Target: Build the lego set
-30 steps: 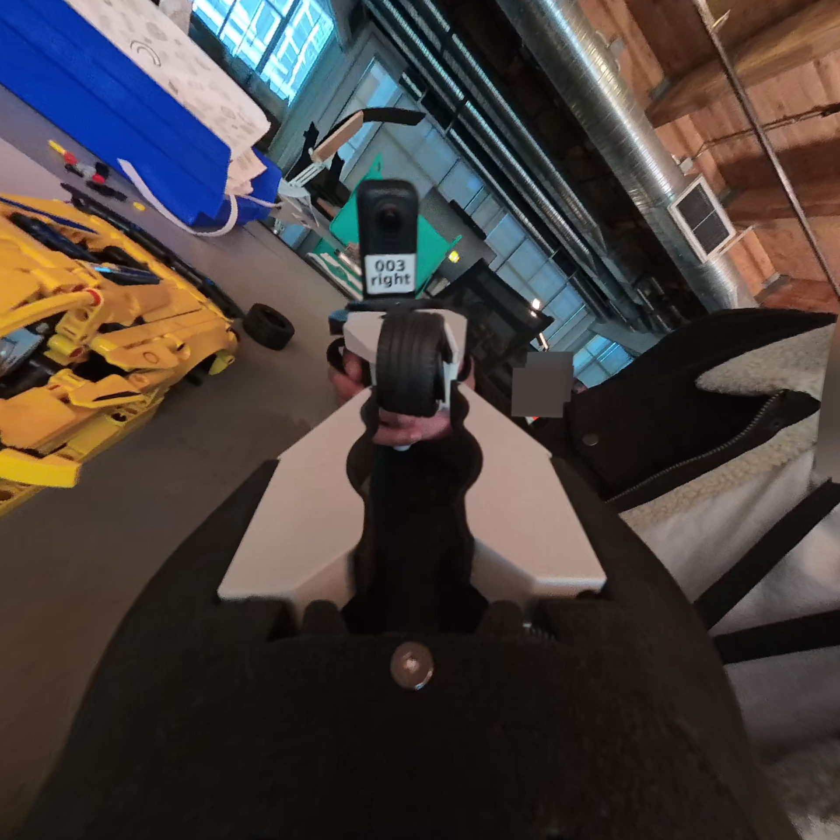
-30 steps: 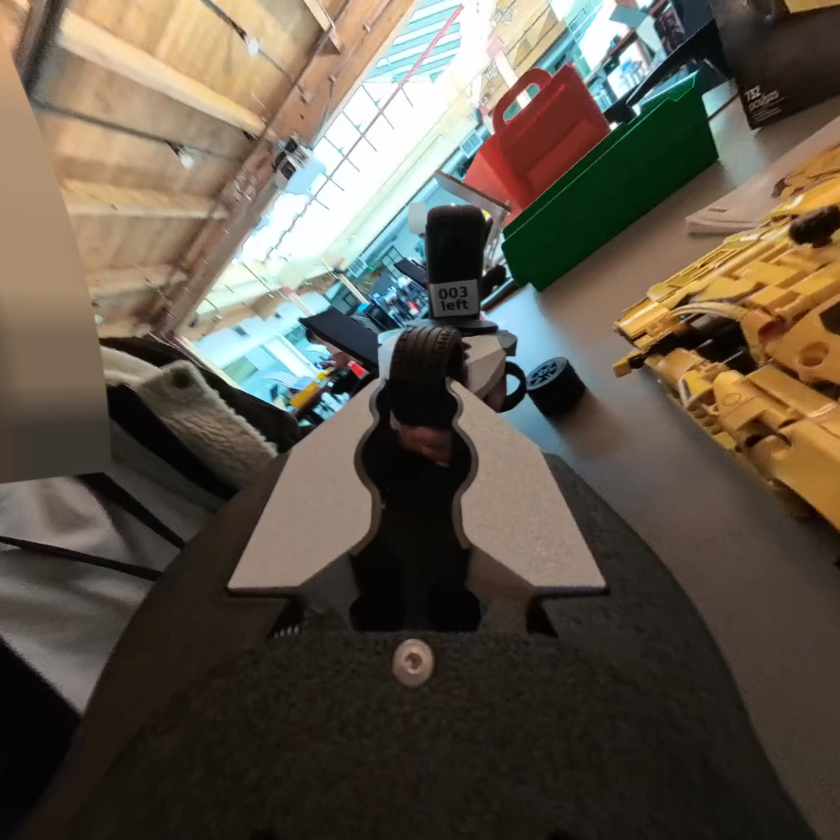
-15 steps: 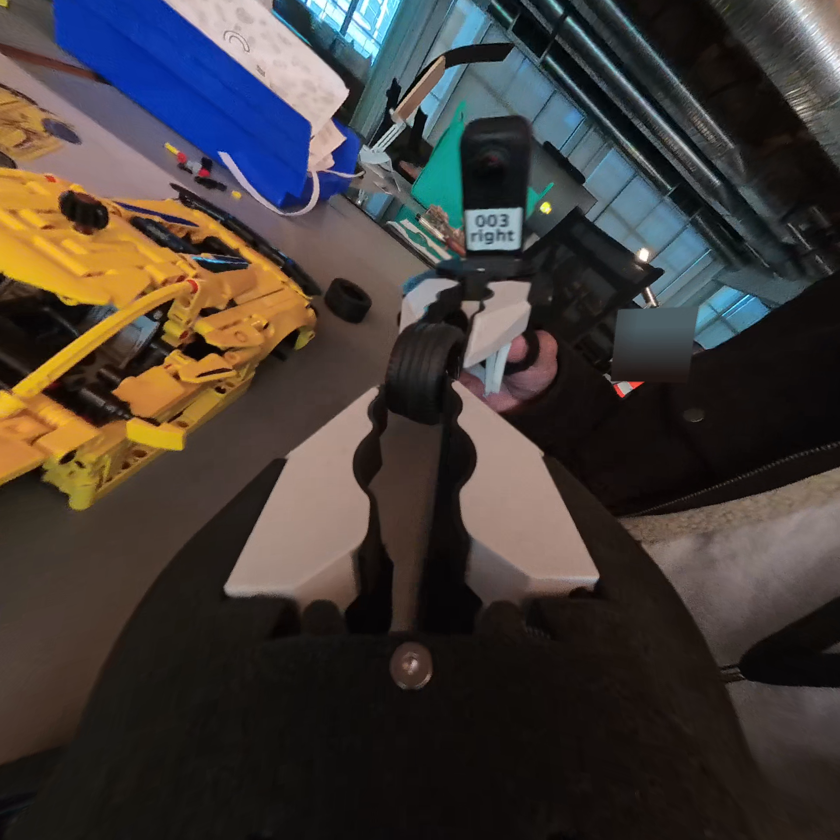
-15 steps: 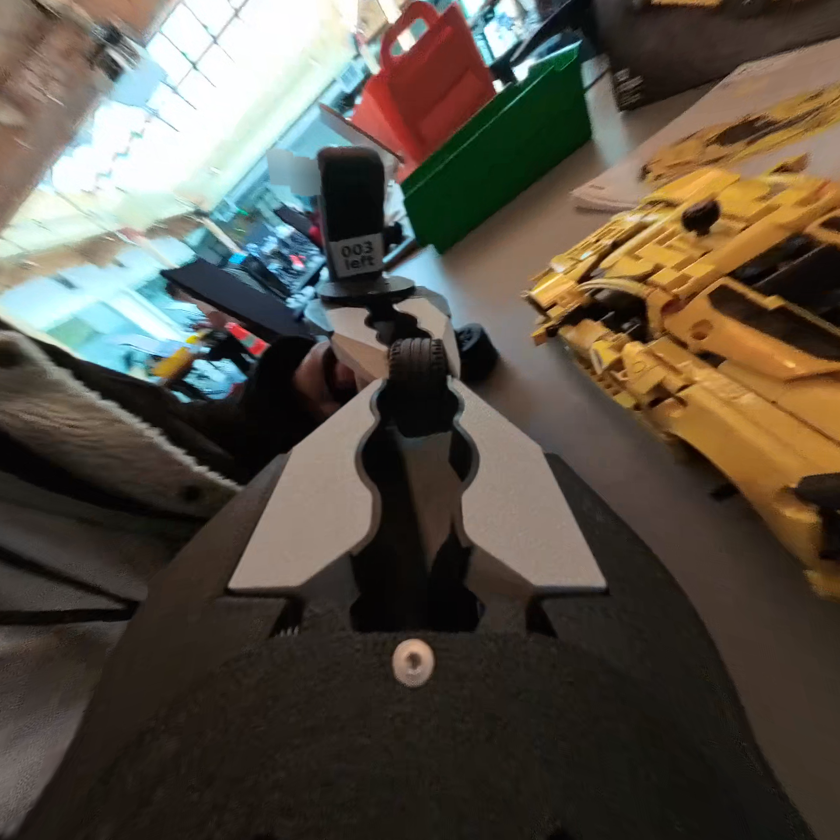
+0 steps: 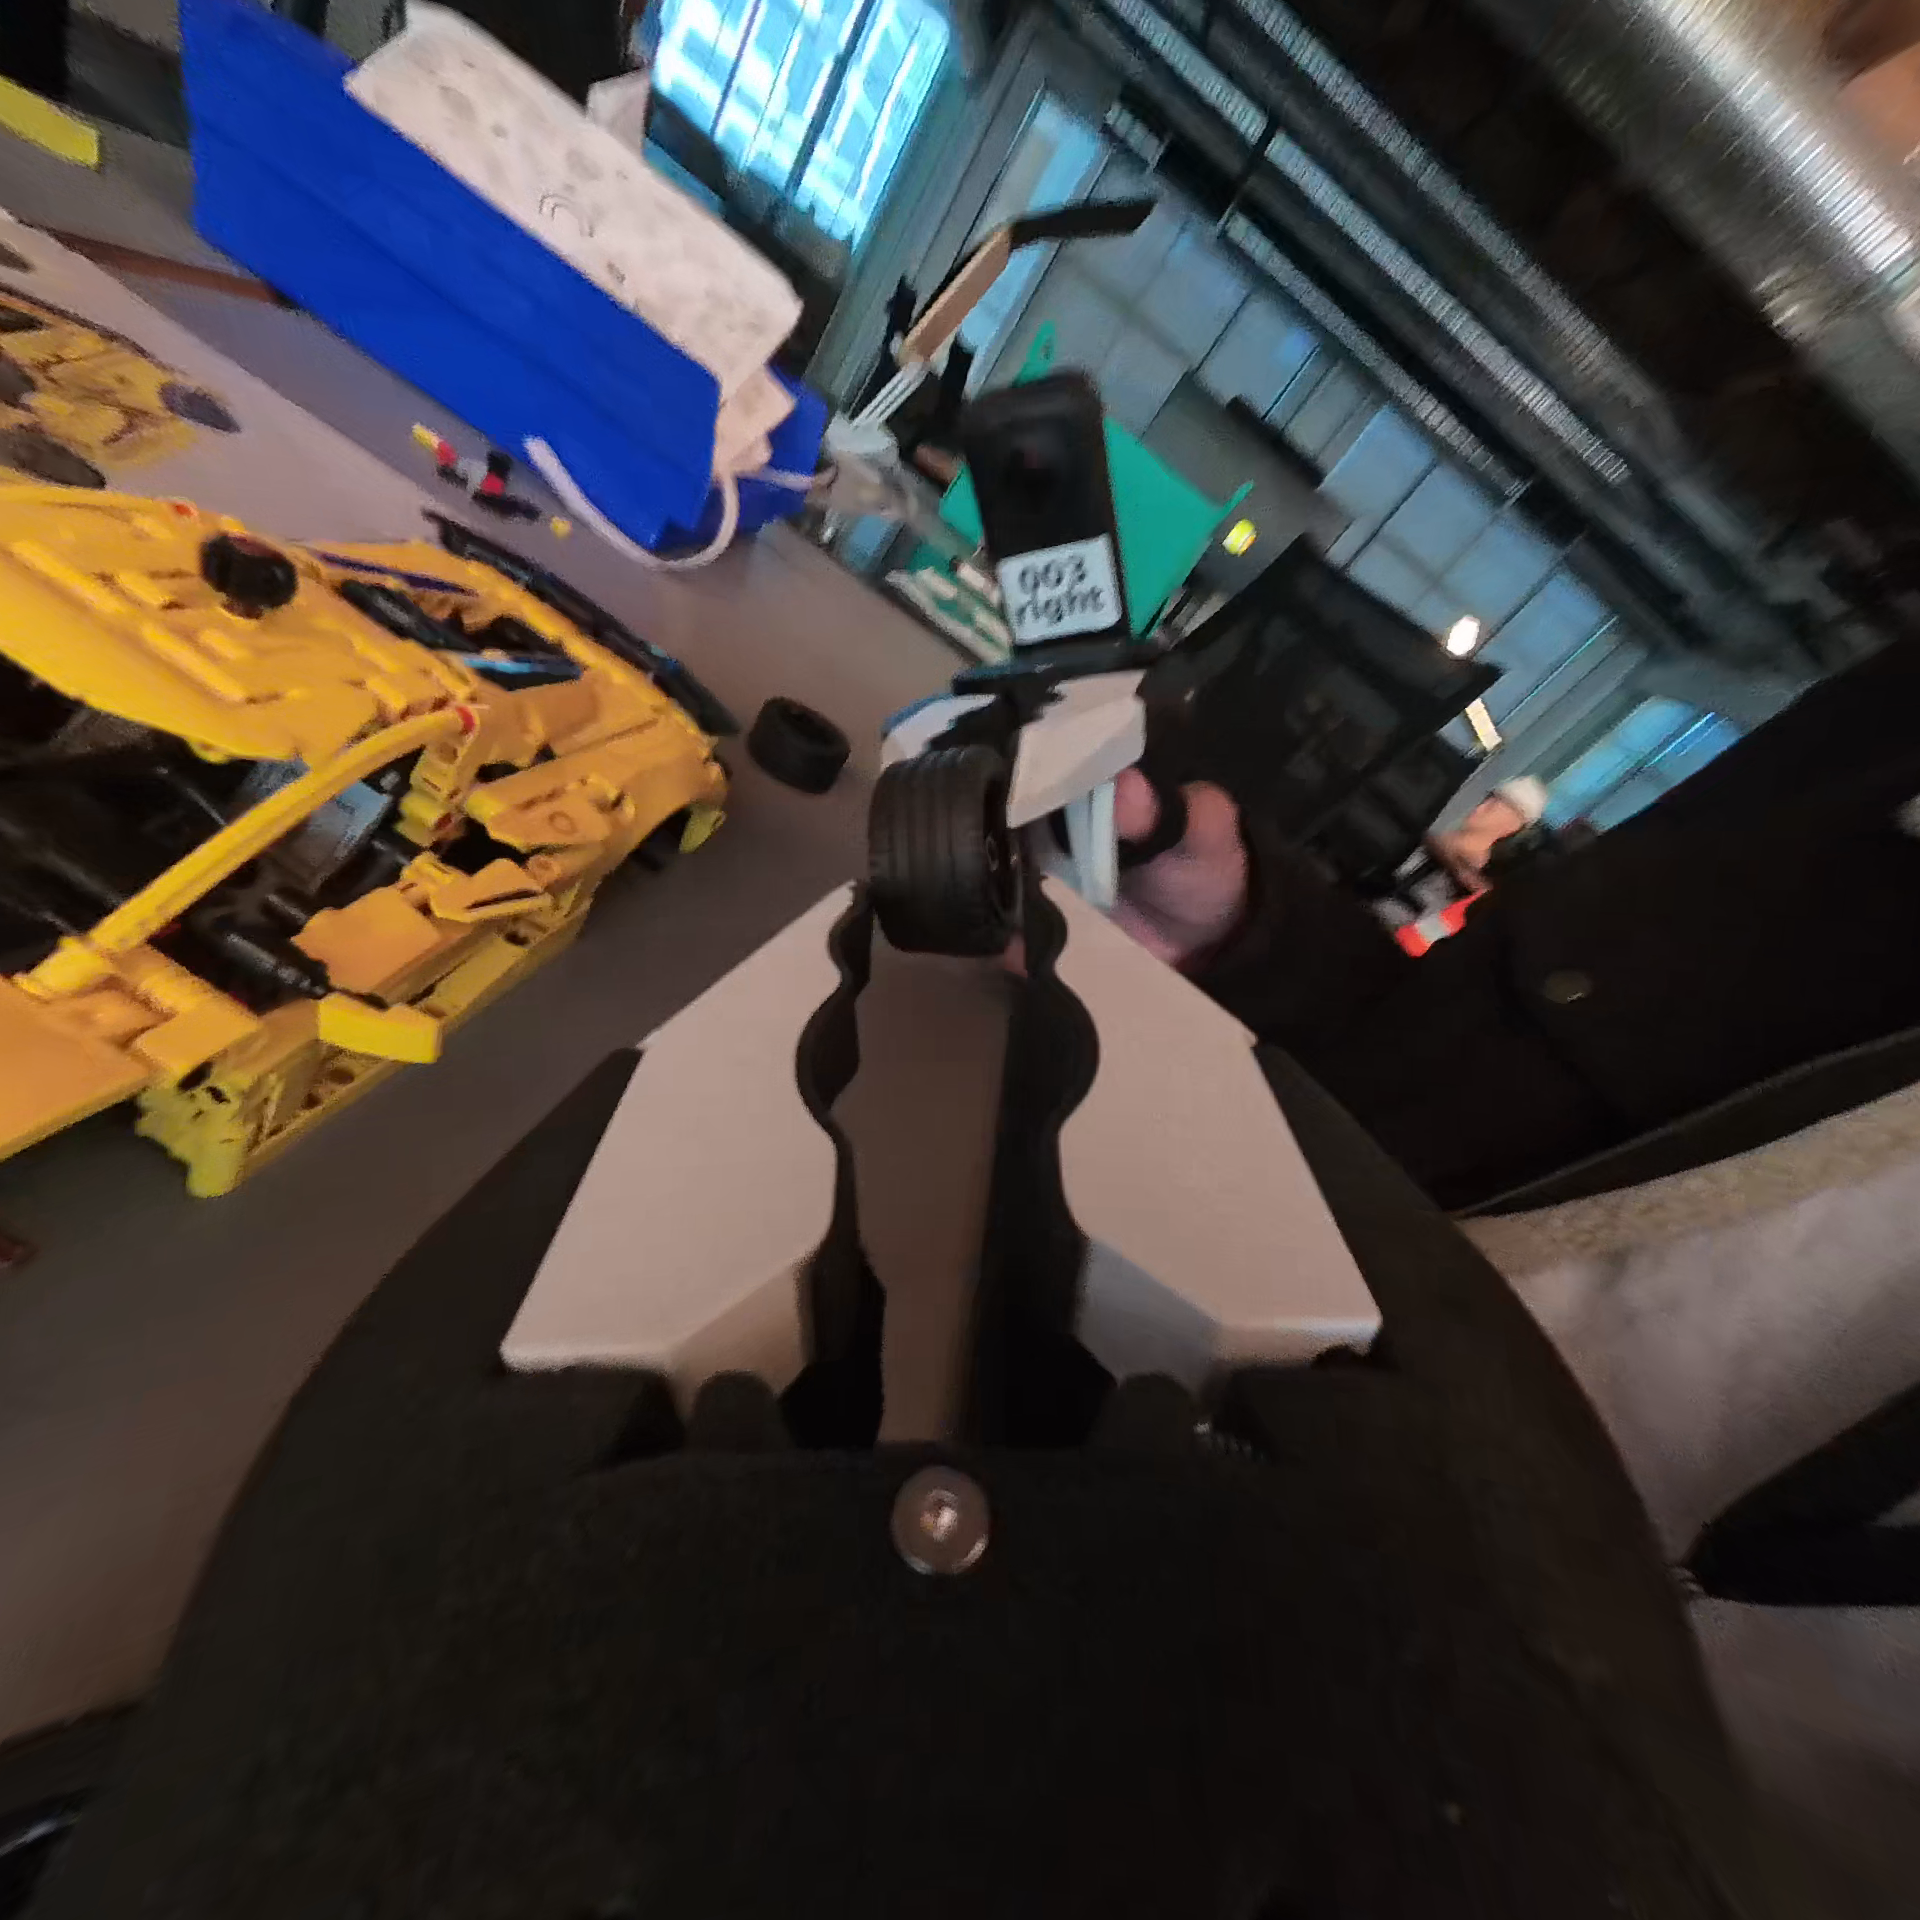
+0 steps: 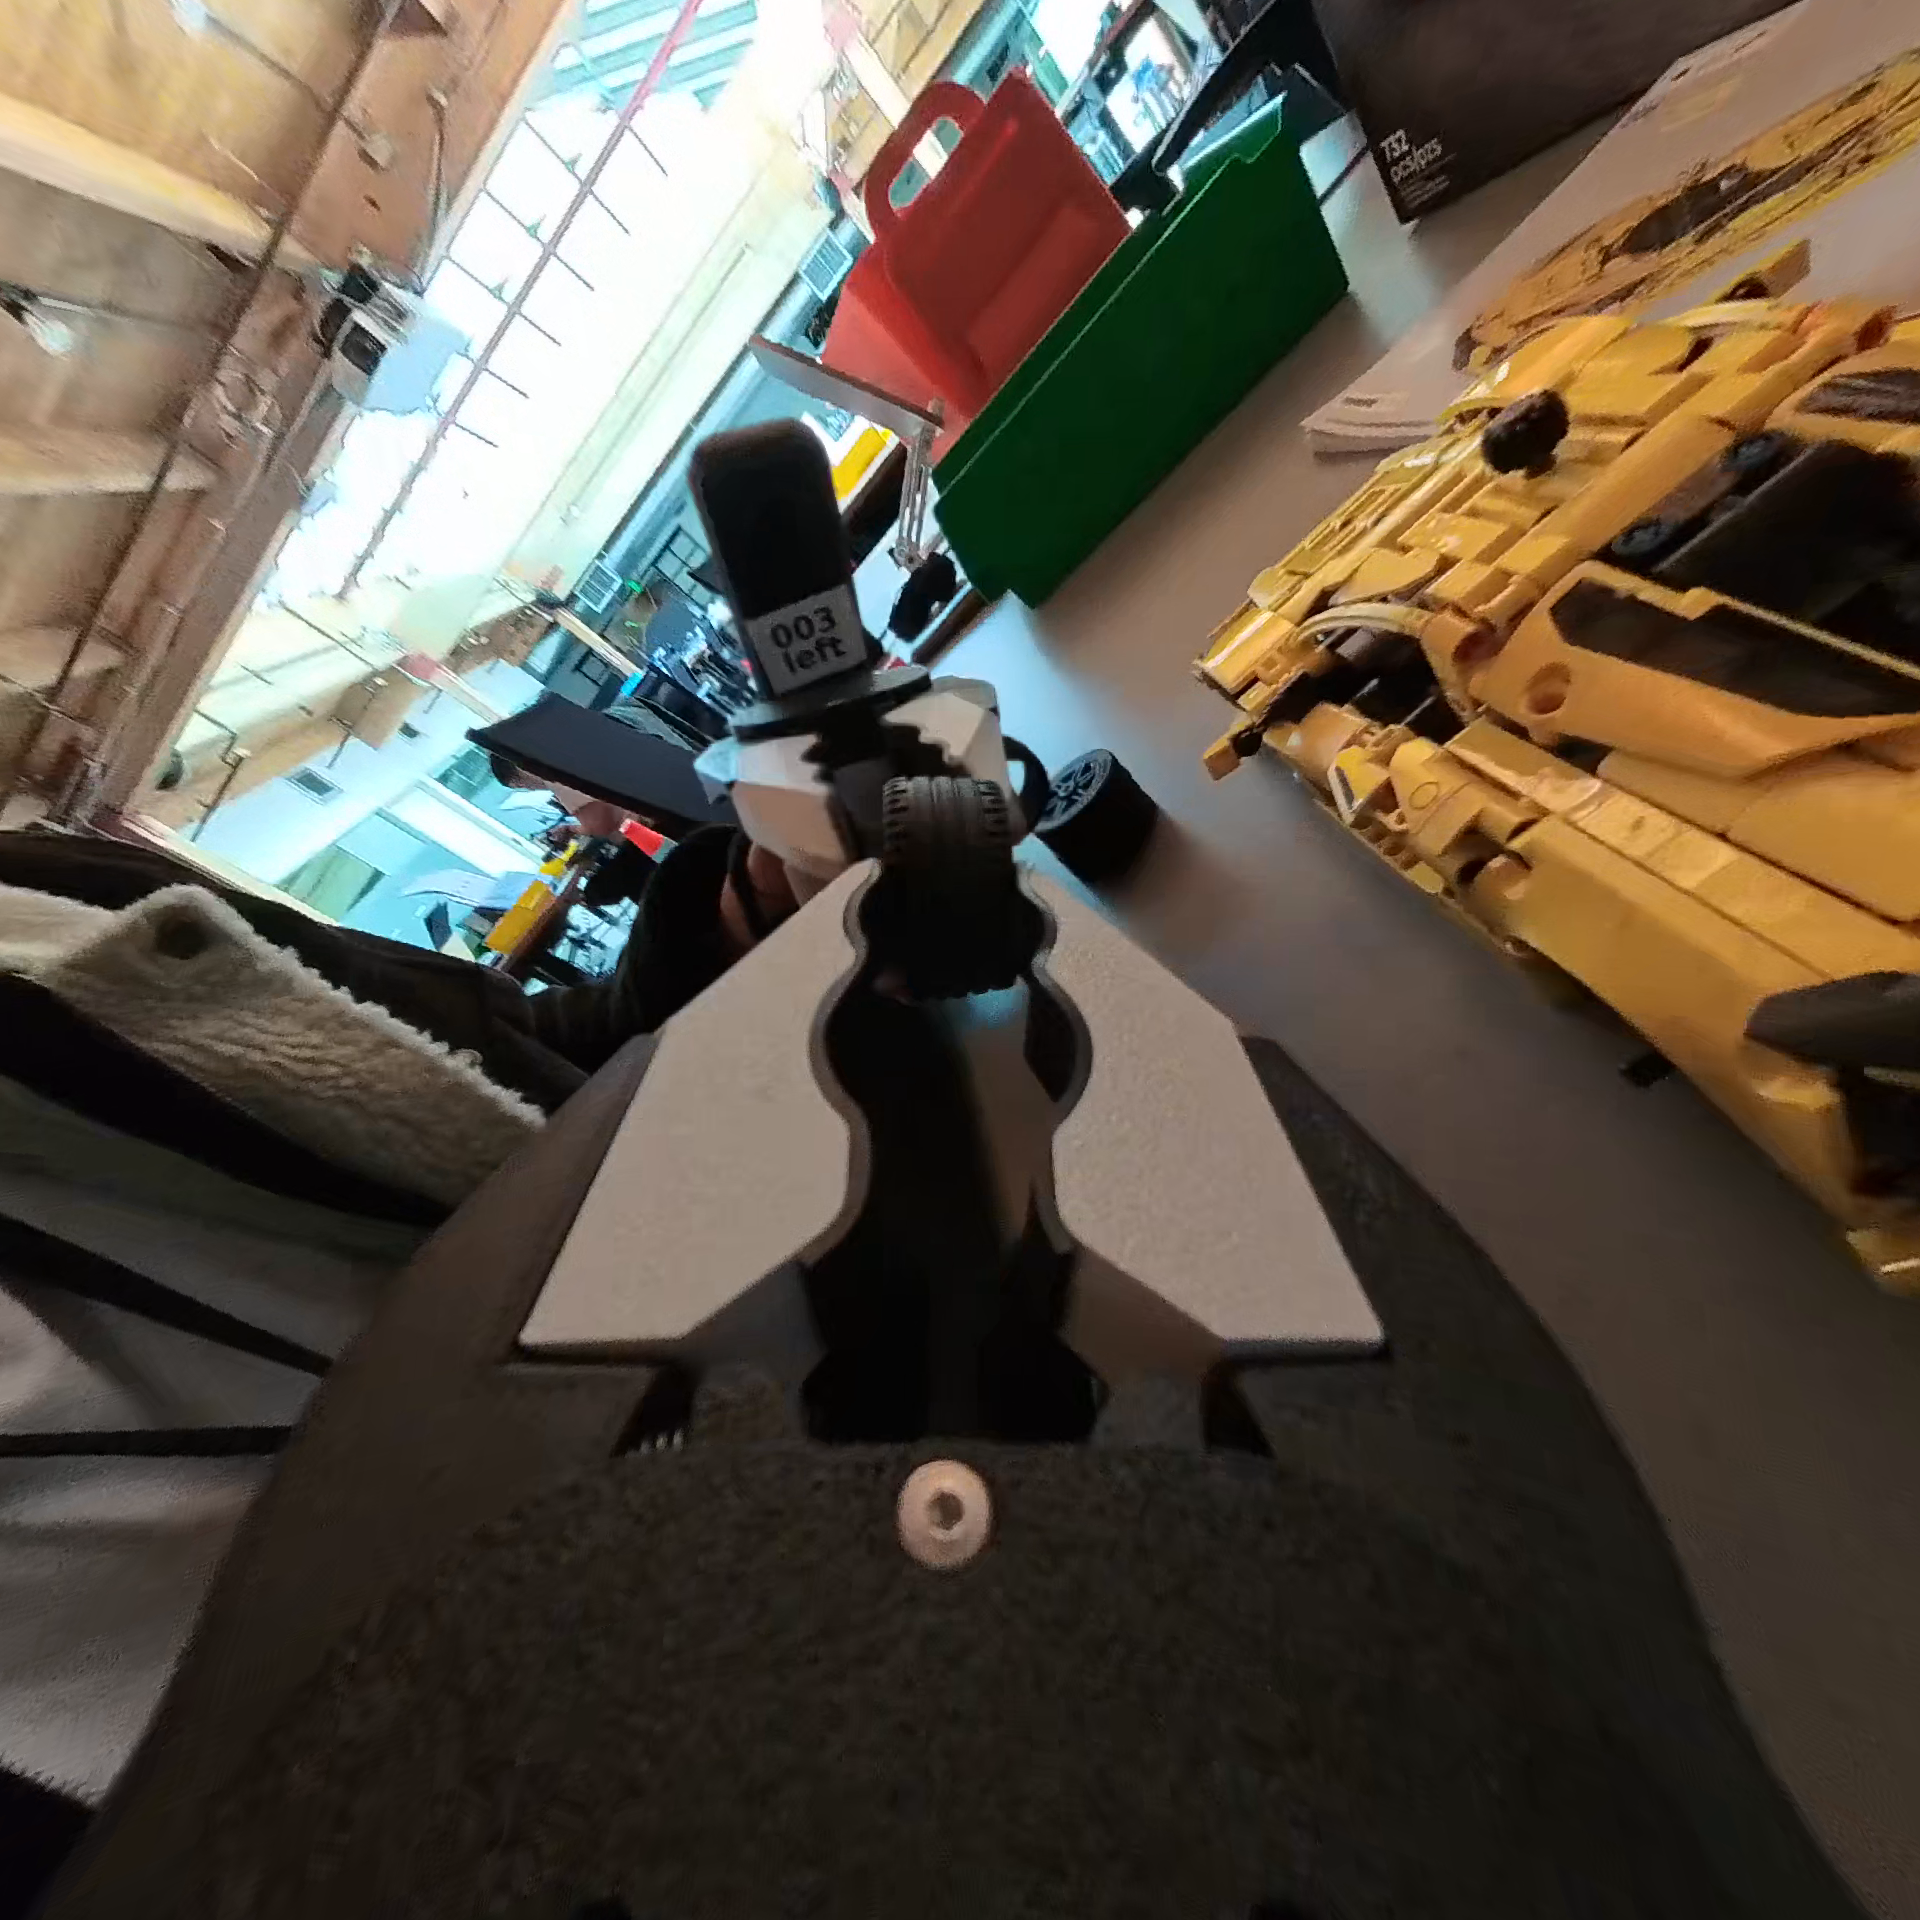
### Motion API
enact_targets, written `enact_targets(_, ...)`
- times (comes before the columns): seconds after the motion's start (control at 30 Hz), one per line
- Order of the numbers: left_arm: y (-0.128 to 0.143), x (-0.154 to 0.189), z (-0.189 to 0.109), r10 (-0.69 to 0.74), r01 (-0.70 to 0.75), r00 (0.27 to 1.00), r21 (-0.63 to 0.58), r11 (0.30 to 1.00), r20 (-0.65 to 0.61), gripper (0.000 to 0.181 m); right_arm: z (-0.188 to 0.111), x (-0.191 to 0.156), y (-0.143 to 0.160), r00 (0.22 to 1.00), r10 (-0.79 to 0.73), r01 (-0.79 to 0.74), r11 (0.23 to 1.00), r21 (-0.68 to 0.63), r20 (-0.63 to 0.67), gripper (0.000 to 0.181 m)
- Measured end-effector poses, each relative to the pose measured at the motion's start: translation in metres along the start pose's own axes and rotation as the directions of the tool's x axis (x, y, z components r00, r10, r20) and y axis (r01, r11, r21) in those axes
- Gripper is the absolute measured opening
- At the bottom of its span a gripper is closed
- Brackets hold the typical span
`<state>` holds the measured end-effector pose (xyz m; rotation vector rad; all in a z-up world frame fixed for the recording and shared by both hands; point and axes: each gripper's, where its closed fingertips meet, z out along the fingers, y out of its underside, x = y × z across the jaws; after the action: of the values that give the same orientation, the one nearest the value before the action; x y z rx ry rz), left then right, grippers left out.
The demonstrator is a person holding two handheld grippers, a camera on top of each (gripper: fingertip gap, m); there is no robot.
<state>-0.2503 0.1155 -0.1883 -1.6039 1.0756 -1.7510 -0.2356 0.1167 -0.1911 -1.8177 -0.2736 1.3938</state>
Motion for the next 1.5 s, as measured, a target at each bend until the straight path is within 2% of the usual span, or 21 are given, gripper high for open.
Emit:
enact_targets(0.07, -0.007, -0.002, -0.006, -0.015, 0.015, 1.0, 0.042, 0.999, -0.004, 0.031, -0.003, -0.001, -0.003, 1.0, 0.012, -0.012, 1.0, 0.019, 0.01, 0.022)
enact_targets(0.3, 0.001, 0.007, 0.004, 0.025, -0.026, 0.999, -0.006, 1.0, -0.045, 0.033, 0.001, -0.008, -0.001, 0.998, 0.016, -0.017, 1.0, 0.012, 0.058, 0.022)
enact_targets(0.4, 0.003, 0.007, 0.005, 0.014, -0.015, 0.999, -0.022, 1.0, -0.045, 0.026, 0.005, -0.011, 0.001, 0.999, -0.036, 0.036, 0.999, 0.0, 0.039, 0.022)
enact_targets(0.5, 0.005, 0.002, 0.004, 0.025, -0.025, 1.0, -0.037, 0.999, -0.011, 0.024, 0.007, -0.007, 0.004, 0.999, -0.016, 0.016, 1.0, -0.011, 0.031, 0.023)
enact_targets(0.57, 0.012, -0.007, 0.005, 0.042, -0.038, 0.998, -0.079, 0.996, 0.052, 0.023, 0.008, 0.005, 0.008, 0.997, -0.05, 0.047, 0.998, -0.047, -0.061, 0.022)
enact_targets(0.67, 0.024, -0.02, 0.006, 0.066, -0.041, 0.988, -0.169, 0.985, 0.143, 0.021, 0.009, 0.021, 0.015, 0.947, -0.203, 0.176, 0.976, -0.129, -0.25, 0.02)
enact_targets(0.77, 0.03, -0.027, 0.006, 0.115, -0.067, 0.972, -0.226, 0.972, 0.206, 0.021, 0.009, 0.028, 0.018, 0.841, -0.384, 0.318, 0.921, -0.226, -0.381, 0.02)
enact_targets(0.83, 0.033, -0.031, 0.006, 0.162, -0.096, 0.956, -0.261, 0.961, 0.245, 0.021, 0.01, 0.031, 0.018, 0.773, -0.475, 0.387, 0.878, -0.28, -0.422, 0.02)
enact_targets(0.9, 0.03, -0.029, 0.006, 0.142, -0.088, 0.963, -0.232, 0.969, 0.231, 0.021, 0.01, 0.029, 0.014, 0.796, -0.458, 0.391, 0.888, -0.24, -0.397, 0.022)
enact_targets(0.97, 0.023, -0.022, 0.005, 0.101, -0.069, 0.979, -0.177, 0.982, 0.177, 0.021, 0.01, 0.021, 0.009, 0.883, -0.378, 0.352, 0.925, -0.141, -0.279, 0.023)
enact_targets(1.03, 0.02, -0.028, 0.001, 0.063, -0.033, 0.978, -0.15, 0.988, 0.199, 0.022, 0.004, 0.019, 0.004, 0.934, -0.302, 0.292, 0.953, -0.079, -0.192, 0.031)
enact_targets(1.07, 0.016, -0.028, -0.001, 0.043, -0.019, 0.98, -0.122, 0.992, 0.196, 0.022, 0.0, 0.016, 0.002, 0.942, -0.296, 0.291, 0.955, -0.057, -0.159, 0.029)
enact_targets(1.13, 0.01, -0.029, -0.005, -0.017, 0.029, 0.984, -0.069, 0.997, 0.176, 0.022, -0.006, 0.025, 0.002, 0.918, -0.339, 0.327, 0.941, -0.088, -0.204, 0.027)
enact_targets(1.27, 0.008, -0.025, -0.004, -0.019, 0.028, 0.989, -0.057, 0.998, 0.149, 0.022, 0.009, 0.016, 0.008, 0.958, -0.258, 0.252, 0.966, -0.06, -0.121, 0.042)
enact_targets(1.33, 0.009, -0.021, -0.001, -0.002, 0.011, 0.992, -0.068, 0.998, 0.13, 0.022, 0.011, 0.013, 0.008, 0.969, -0.228, 0.224, 0.973, -0.054, -0.093, 0.038)
enact_targets(1.4, 0.009, -0.014, 0.002, 0.01, -0.003, 0.995, -0.07, 0.998, 0.099, 0.023, 0.009, 0.011, 0.007, 0.963, -0.253, 0.249, 0.967, -0.05, -0.097, 0.024)
enact_targets(1.5, 0.012, -0.011, 0.004, 0.005, 0.001, 0.997, -0.08, 0.997, 0.078, 0.023, 0.006, 0.01, 0.01, 0.96, -0.259, 0.251, 0.964, -0.088, -0.104, 0.022)
